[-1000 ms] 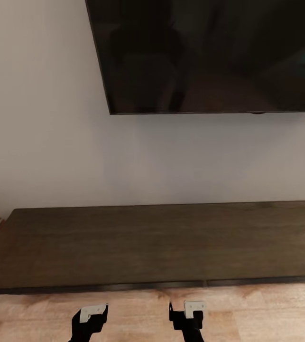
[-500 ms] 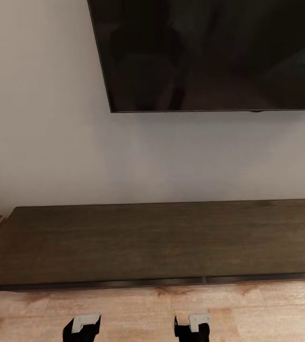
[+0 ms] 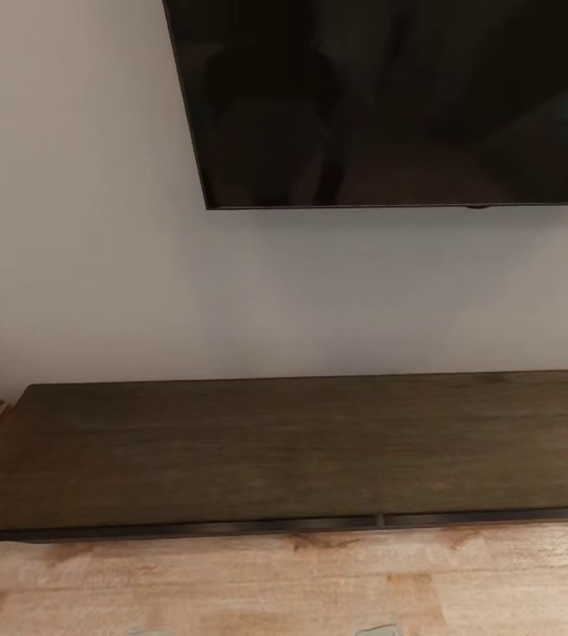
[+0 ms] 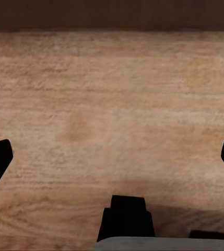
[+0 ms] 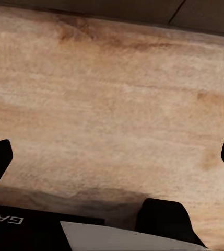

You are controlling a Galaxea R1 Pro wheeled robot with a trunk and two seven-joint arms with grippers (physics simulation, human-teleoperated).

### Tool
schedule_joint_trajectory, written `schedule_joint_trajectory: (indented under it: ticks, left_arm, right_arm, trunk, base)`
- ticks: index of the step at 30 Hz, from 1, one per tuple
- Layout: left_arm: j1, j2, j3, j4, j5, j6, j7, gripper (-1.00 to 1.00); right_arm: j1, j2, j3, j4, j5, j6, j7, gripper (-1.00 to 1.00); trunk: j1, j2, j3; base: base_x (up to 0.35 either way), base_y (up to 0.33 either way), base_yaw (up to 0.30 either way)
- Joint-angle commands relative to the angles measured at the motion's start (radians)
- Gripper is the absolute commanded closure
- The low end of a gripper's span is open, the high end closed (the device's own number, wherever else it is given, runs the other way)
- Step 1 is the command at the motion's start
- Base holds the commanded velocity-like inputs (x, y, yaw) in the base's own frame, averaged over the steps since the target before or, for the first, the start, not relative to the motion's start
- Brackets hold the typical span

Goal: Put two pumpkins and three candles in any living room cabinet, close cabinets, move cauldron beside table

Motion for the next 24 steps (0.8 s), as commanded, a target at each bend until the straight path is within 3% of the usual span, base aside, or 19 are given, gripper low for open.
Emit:
schedule_joint_trajectory:
  ticks: [1,6,11,24]
  left_arm:
    - [0.008,0.001,0.000,0.001,0.000,0.000,0.000,-1.00]
    - [0.031,0.003,0.000,0.003,0.000,0.001,0.004,-1.00]
    - [0.032,0.004,0.000,0.009,0.000,0.001,0.005,-1.00]
    - [0.032,0.004,-0.001,0.009,-0.002,0.001,0.006,-1.00]
  right_arm:
    - [0.001,-0.003,0.000,0.000,0.000,0.000,-0.001,-1.00]
    - [0.003,-0.030,-0.001,-0.001,0.000,-0.001,-0.002,-1.00]
    - [0.003,-0.029,-0.002,-0.004,0.000,-0.001,-0.002,-1.00]
    - [0.003,-0.024,-0.002,-0.002,-0.001,0.000,-0.010,-1.00]
  trunk:
    - [0.000,0.000,0.000]
    - [0.000,0.000,0.000]
    - [0.000,0.000,0.000]
    - [0.000,0.000,0.000]
  base:
    - [0.000,0.000,0.000]
    - [0.000,0.000,0.000]
    - [0.000,0.000,0.002]
    - [0.000,-0.014,0.277]
